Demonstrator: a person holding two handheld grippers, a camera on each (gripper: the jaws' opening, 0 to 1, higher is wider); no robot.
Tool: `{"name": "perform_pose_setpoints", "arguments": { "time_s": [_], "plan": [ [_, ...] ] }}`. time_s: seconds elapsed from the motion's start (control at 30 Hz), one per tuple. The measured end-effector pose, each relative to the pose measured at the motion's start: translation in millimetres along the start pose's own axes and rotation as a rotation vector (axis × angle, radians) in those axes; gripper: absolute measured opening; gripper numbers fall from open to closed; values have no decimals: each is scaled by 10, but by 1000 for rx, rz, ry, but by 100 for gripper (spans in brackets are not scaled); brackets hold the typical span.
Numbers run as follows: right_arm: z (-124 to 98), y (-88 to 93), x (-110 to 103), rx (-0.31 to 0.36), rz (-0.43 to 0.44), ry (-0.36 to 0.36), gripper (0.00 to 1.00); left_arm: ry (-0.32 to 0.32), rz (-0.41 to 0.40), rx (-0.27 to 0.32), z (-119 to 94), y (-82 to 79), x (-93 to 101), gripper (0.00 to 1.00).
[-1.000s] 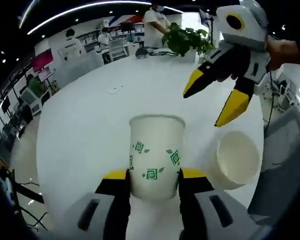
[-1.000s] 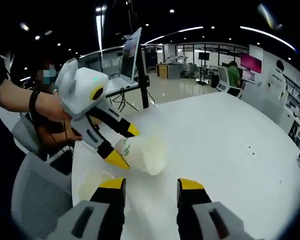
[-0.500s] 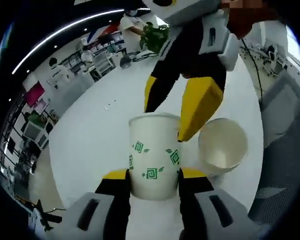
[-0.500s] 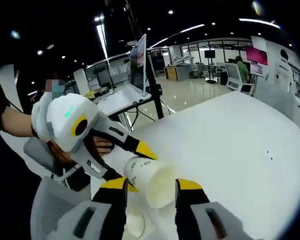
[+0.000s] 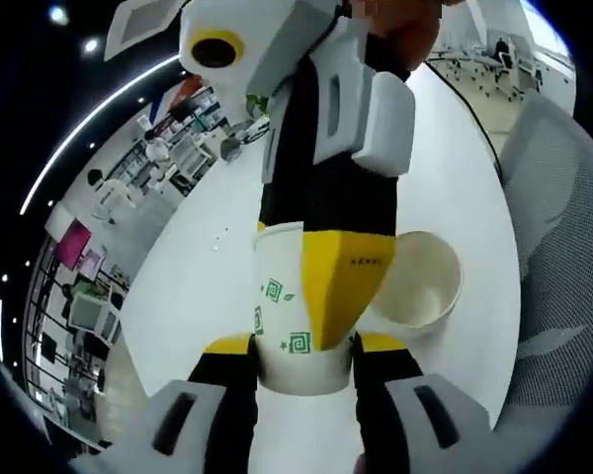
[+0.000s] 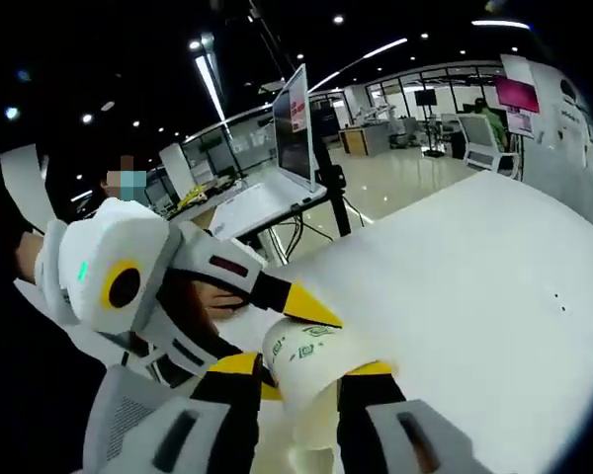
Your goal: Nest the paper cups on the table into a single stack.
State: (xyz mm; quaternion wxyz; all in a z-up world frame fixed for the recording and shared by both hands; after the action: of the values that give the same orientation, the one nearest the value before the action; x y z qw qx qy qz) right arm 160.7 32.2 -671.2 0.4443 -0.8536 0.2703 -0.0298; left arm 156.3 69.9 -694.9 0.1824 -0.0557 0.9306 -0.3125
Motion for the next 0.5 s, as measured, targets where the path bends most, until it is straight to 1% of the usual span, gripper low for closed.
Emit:
{"name": "perform_pose_setpoints", "arguments": {
  "time_s": [0.23, 0.3, 0.43, 0.47, 0.5],
  "plan": [
    [28, 2, -75, -5, 33, -29, 17, 1, 69, -7, -26, -97, 79, 36],
    [31, -8, -96, -3, 41, -37, 12, -2, 74, -6, -23, -113, 77, 36],
    [28, -27, -149, 1, 75, -62, 8, 0, 71, 4, -23, -152, 89, 36],
    [28, -8, -160, -14, 76, -62, 7, 1, 67, 8, -17, -153, 89, 36],
    [19, 8, -209, -21, 58, -60, 4, 7, 62, 15, -19, -169, 103, 36]
  ]
}}
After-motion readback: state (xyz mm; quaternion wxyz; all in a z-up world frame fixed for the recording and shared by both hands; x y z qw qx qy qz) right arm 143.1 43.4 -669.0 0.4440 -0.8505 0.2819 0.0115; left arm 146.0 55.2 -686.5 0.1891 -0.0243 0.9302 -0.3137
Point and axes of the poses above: the point that each gripper's makers call its tool centre point, and the gripper's own axes: z roughly forward along the fingers, x roughly to its right, y roughly out of its underside, the point moved 4 cm from there along -z, roughly backward along the fingers, and after that the axes turned 13 degrees about y, right-handed, at the moved point
